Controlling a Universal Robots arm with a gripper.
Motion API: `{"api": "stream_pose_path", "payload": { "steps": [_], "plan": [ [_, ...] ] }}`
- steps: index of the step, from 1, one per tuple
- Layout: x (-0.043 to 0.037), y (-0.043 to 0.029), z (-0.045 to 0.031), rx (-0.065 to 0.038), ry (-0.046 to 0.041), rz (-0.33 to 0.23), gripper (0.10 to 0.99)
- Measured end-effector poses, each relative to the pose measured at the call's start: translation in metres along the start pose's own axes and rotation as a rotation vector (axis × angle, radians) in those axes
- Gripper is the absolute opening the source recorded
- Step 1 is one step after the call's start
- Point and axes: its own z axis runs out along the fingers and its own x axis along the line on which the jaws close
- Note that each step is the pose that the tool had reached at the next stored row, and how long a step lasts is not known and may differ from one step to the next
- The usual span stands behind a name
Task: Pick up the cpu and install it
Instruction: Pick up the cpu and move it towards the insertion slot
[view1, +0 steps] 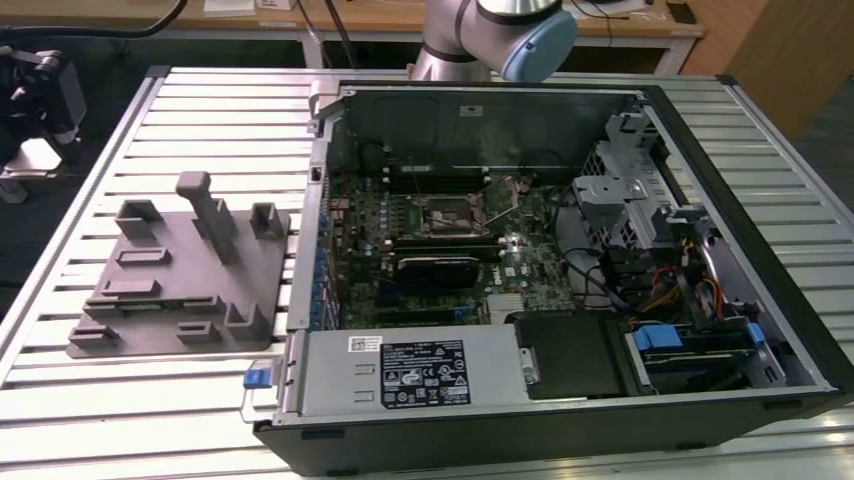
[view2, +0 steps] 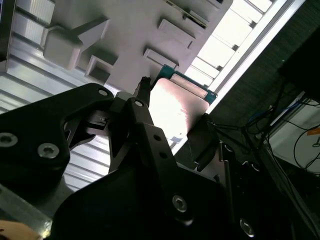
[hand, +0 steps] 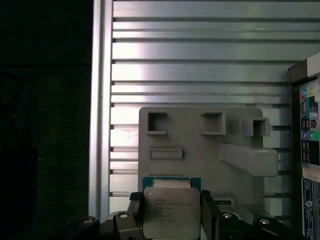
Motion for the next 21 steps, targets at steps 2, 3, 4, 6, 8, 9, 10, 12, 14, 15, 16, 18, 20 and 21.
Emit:
{"api": "stream_pose_path", "payload": {
  "steps": [2,3,4,6,8,9,10,12,14,15,16,18,20,21],
  "plan": [
    [0.0,0.0002,-0.0029,0.0,-0.0002,0.0,0.545],
    [0.0,0.0003,-0.0045,0.0,-0.0002,0.0,0.545],
    [0.0,0.0003,-0.0059,0.0,-0.0003,0.0,0.545],
    [0.0001,0.0005,-0.0086,0.0,-0.0004,0.0,0.545],
    [0.0001,0.0006,-0.011,0.0,-0.0007,0.0,0.545],
    [0.0001,0.0007,-0.012,0.0,-0.0008,0.0,0.545],
    [0.0001,0.0008,-0.0131,0.0,-0.0009,0.0,0.545],
    [0.0001,0.0009,-0.0154,0.0,-0.0009,0.0,0.545],
    [0.0001,0.001,-0.0175,0.0,-0.0012,0.0,0.545],
    [0.0001,0.0011,-0.0189,0.0,-0.001,0.0,0.545],
    [0.0002,0.0012,-0.0201,0.0,-0.0011,0.0,0.545],
    [0.0002,0.0013,-0.023,0.0,-0.001,0.0,0.545],
    [0.0002,0.0015,-0.0257,0.0,-0.0011,0.0,0.545],
    [0.0002,0.0016,-0.0271,0.0,-0.0011,0.0,0.545]
  ]
}}
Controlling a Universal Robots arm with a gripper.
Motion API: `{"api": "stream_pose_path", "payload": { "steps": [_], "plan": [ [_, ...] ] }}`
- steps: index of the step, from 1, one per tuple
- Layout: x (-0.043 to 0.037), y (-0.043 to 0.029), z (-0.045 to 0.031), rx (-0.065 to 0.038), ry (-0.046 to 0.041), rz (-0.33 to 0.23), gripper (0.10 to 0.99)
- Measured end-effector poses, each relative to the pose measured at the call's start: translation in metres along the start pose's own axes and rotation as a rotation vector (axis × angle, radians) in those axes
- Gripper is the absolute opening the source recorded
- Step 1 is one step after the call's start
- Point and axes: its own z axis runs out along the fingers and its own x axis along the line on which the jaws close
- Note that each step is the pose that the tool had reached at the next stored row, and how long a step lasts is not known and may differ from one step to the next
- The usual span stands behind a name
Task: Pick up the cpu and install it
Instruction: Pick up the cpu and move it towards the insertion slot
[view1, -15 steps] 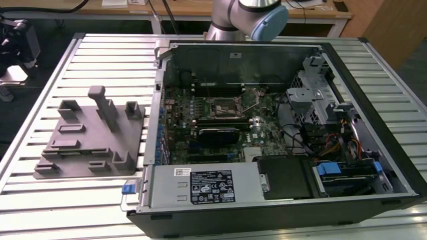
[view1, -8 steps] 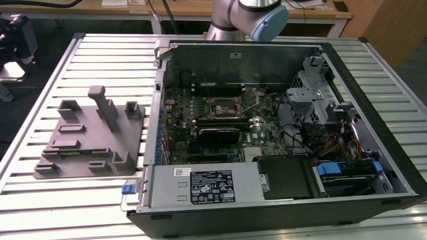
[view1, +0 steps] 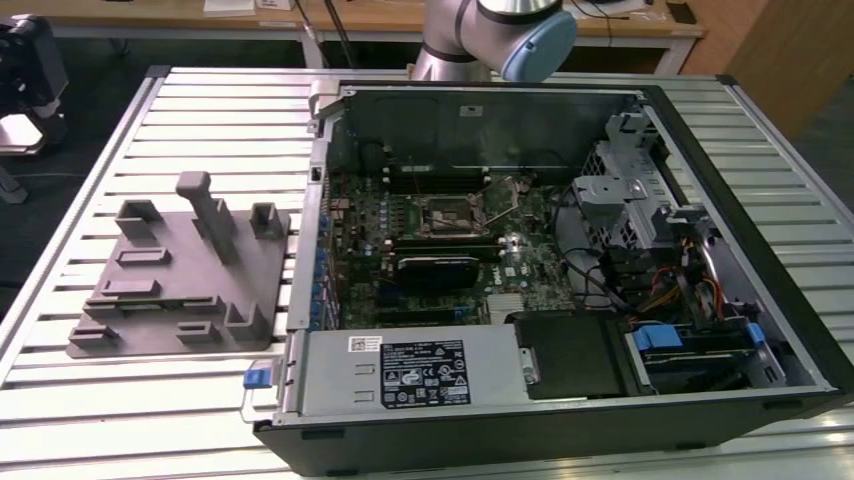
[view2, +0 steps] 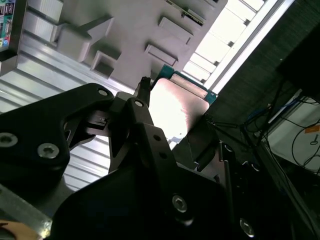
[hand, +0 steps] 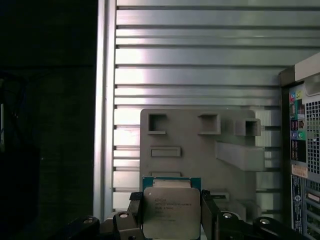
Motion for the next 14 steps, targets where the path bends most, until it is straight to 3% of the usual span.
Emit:
{"api": "stream_pose_path", "payload": {
  "steps": [8,14],
  "plan": [
    [0.0001,0.0007,-0.0114,0.0,-0.0003,0.0,0.545],
    [-0.0001,0.0008,-0.0124,0.0,-0.0002,0.0,0.545]
  ]
}}
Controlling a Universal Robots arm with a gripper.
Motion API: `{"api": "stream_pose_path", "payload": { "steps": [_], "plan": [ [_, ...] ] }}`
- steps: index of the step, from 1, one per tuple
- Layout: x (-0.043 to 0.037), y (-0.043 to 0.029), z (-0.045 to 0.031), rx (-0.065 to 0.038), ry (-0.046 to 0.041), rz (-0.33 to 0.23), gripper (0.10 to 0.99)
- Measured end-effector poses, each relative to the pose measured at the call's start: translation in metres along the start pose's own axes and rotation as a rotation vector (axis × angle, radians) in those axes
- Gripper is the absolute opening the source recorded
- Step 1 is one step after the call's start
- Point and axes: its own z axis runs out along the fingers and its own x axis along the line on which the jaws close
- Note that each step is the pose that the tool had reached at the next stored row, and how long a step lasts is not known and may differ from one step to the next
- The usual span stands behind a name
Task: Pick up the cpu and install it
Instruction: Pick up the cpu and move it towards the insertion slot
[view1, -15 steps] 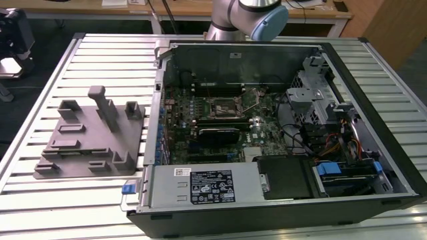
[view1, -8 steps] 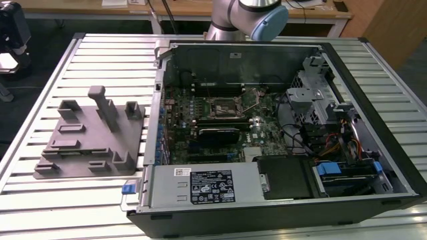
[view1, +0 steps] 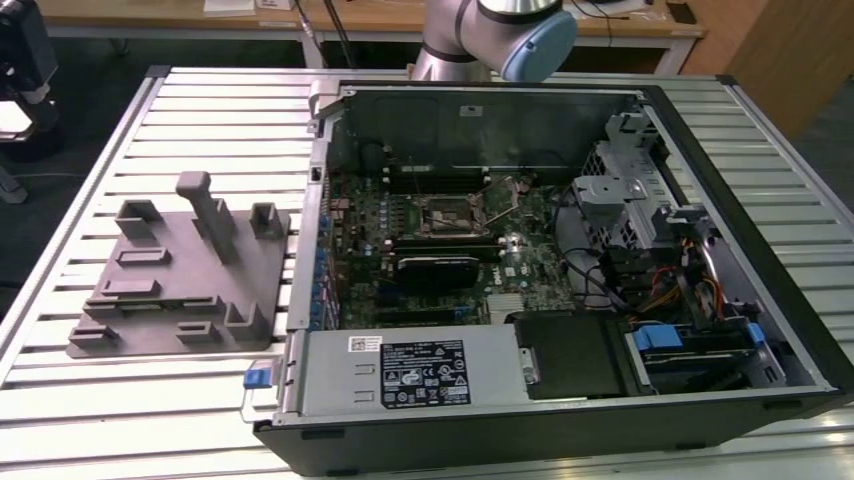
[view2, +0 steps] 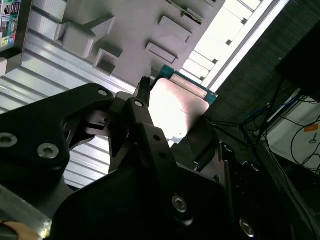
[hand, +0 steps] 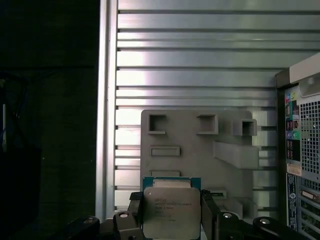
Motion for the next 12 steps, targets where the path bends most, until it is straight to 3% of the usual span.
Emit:
{"api": "stream_pose_path", "payload": {
  "steps": [12],
  "plan": [
    [-0.0135,0.0001,0.0,0.0,-0.0001,0.0,0.545]
  ]
}}
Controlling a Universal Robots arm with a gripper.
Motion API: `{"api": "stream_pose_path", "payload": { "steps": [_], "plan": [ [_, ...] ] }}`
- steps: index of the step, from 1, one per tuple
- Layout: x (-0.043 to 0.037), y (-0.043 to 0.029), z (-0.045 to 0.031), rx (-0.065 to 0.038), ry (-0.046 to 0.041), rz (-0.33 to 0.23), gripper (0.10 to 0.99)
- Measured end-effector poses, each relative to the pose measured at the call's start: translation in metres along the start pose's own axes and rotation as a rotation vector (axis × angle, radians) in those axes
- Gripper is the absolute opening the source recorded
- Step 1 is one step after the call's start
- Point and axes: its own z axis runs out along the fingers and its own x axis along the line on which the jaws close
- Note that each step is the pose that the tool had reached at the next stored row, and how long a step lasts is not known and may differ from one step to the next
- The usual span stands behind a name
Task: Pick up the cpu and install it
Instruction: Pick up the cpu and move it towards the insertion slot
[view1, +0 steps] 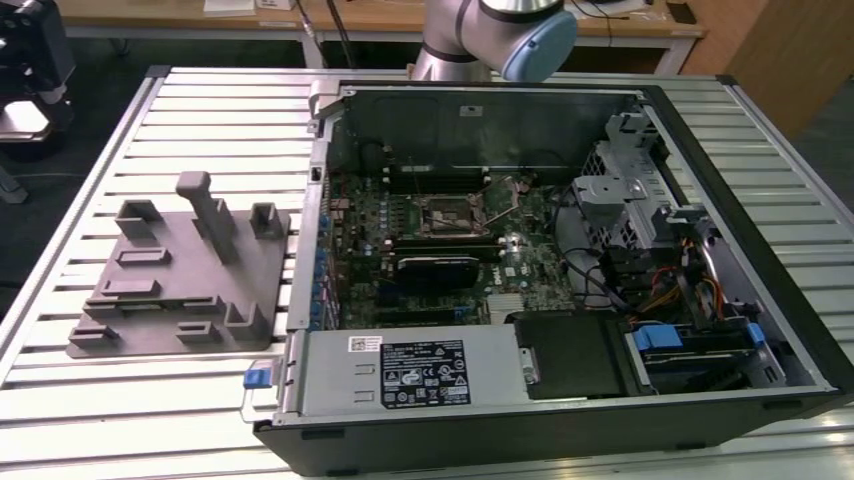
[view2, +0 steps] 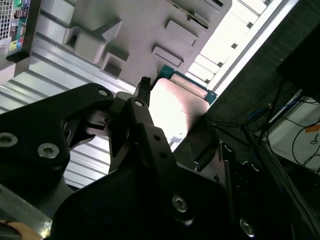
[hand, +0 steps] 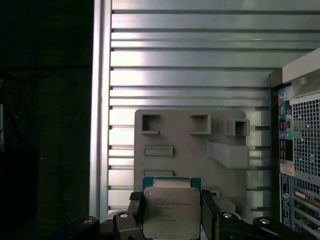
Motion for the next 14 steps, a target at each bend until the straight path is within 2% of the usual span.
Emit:
{"api": "stream_pose_path", "payload": {
  "steps": [14],
  "plan": [
    [-0.02,0.0002,-0.0001,0.0,0.0,0.0,0.545]
  ]
}}
